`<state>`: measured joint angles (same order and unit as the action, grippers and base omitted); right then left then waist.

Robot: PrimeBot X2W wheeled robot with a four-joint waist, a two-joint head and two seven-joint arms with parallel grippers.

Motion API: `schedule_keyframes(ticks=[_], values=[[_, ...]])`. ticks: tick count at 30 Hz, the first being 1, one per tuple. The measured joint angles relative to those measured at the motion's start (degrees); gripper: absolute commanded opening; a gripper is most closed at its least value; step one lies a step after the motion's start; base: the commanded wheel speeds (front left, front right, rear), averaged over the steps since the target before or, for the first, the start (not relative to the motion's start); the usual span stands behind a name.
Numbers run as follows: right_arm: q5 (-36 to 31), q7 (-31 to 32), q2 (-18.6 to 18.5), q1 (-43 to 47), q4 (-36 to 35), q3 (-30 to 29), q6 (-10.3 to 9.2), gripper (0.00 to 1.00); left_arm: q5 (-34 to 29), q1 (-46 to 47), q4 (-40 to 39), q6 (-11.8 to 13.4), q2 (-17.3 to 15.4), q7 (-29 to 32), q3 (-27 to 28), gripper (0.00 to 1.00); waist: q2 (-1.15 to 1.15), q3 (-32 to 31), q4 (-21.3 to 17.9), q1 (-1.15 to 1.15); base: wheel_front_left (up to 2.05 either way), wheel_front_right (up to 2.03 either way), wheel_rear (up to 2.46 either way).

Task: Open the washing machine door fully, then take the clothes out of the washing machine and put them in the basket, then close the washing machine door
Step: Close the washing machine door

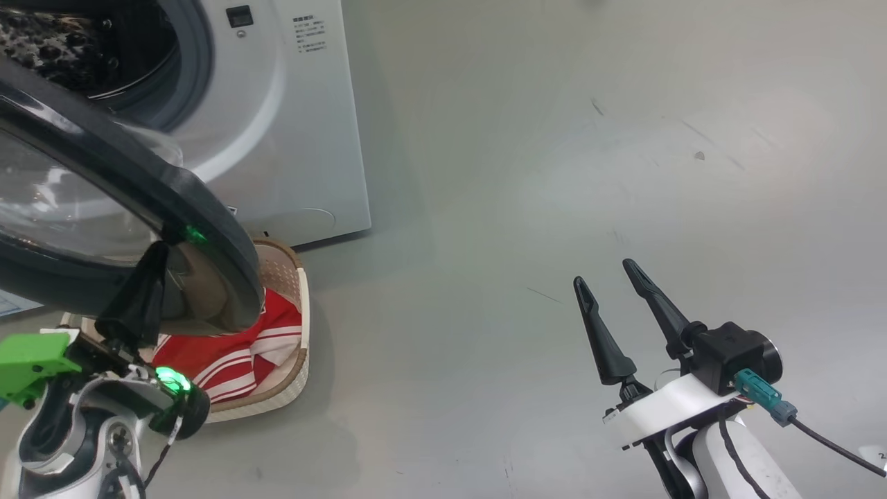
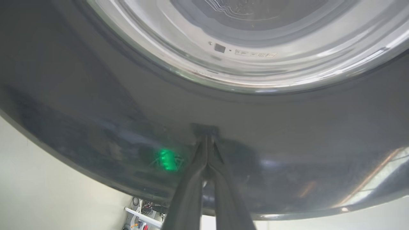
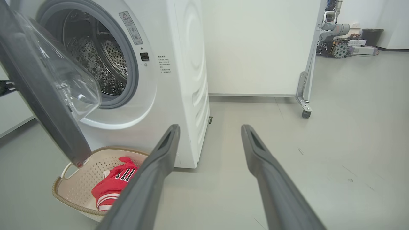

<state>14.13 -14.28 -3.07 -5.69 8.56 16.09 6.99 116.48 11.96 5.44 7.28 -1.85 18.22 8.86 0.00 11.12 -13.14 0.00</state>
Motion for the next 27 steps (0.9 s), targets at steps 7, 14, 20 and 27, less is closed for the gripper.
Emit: schedule_keyframes(ticks=[7, 14, 20, 27], values=[[0.4, 0.0, 0.1, -0.2, 0.0, 0.1, 0.00, 1.00, 0.0, 3.8, 1.4, 0.0, 0.0, -3.3, 1.4, 0.00, 0.00, 0.9, -3.5, 0.00, 0.00, 0.00, 0.00], [0.6, 0.0, 0.3, -0.3, -0.1, -1.0, 0.00, 1.00, 0.1, 6.6, 3.6, 0.0, 0.0, -5.3, 0.8, 0.00, 0.00, 1.6, -6.1, 0.00, 0.00, 0.00, 0.00], [0.9, 0.0, 0.3, -0.3, -0.6, -2.6, 0.00, 1.00, 0.1, 7.9, 5.0, 0.0, 0.2, -5.5, -1.5, 0.00, 0.00, 1.8, -6.0, 0.00, 0.00, 0.00, 0.00], [0.9, 0.0, 0.3, -0.3, -1.4, -3.9, 0.00, 1.00, -2.5, 8.1, 5.4, 0.0, 0.1, -4.6, -5.3, 0.00, 0.00, 1.3, -3.8, 0.00, 0.00, 0.00, 0.00]])
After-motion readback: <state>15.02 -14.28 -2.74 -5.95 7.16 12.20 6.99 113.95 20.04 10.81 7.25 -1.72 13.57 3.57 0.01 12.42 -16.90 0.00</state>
